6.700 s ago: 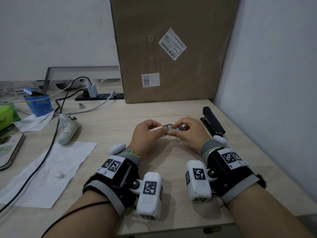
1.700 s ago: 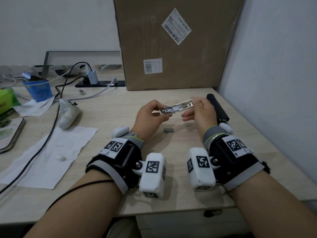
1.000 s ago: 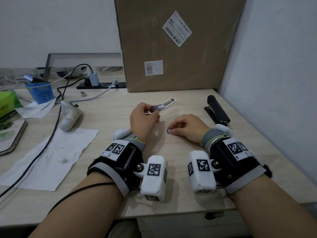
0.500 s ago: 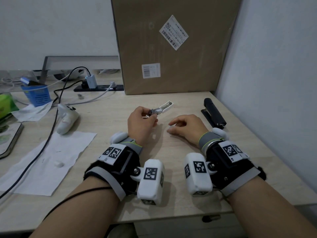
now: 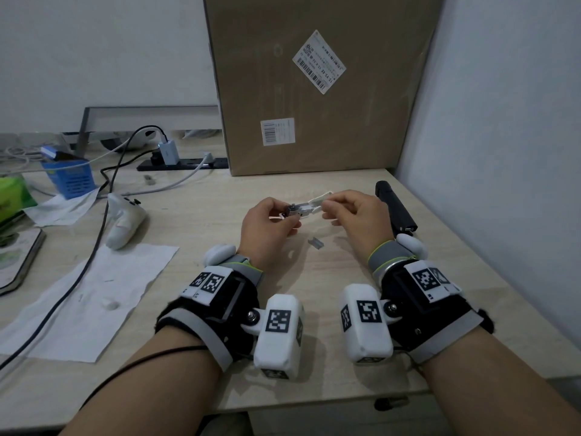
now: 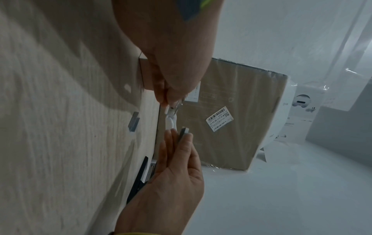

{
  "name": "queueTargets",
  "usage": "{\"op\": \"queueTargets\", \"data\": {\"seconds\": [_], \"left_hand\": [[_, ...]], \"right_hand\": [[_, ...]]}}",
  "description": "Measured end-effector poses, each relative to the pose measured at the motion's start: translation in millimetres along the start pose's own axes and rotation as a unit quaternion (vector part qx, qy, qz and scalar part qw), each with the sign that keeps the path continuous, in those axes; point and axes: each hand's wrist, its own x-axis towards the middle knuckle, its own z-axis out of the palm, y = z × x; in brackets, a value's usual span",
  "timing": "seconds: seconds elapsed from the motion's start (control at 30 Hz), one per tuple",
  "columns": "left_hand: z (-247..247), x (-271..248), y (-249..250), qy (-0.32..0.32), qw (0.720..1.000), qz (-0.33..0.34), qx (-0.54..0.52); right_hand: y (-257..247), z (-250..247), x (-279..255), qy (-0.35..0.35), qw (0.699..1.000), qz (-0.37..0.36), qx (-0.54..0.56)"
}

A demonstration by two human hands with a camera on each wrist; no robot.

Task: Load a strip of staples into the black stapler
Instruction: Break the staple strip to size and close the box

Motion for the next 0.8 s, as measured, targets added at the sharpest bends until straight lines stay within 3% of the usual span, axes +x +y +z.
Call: {"op": "queueTargets", "data": {"seconds": [0.2, 0.33, 0.47, 0.8], "left_hand": [[3.9, -2.0, 1.6, -0.055, 0.998, 0.008, -0.022], [4.7, -3.3, 1.6, -0.083, 0.996, 0.013, -0.020], [4.6, -4.3, 2.7, -0.098, 0.995, 0.028, -0.004], [4.0, -3.7, 1.6, -0.103, 0.994, 0.039, 0.004]], "right_hand": [[-3.6, -4.0, 2.2, 0.027, 0.992, -0.079, -0.095], [-6.0, -1.8, 0.3, -0.018, 0.981, -0.129, -0.145], [-4.2, -1.4, 2.0, -0.049, 0.976, -0.121, -0.177], [-7.4, -2.1, -0.4, -0.043, 0.975, -0.124, -0.177]]}}
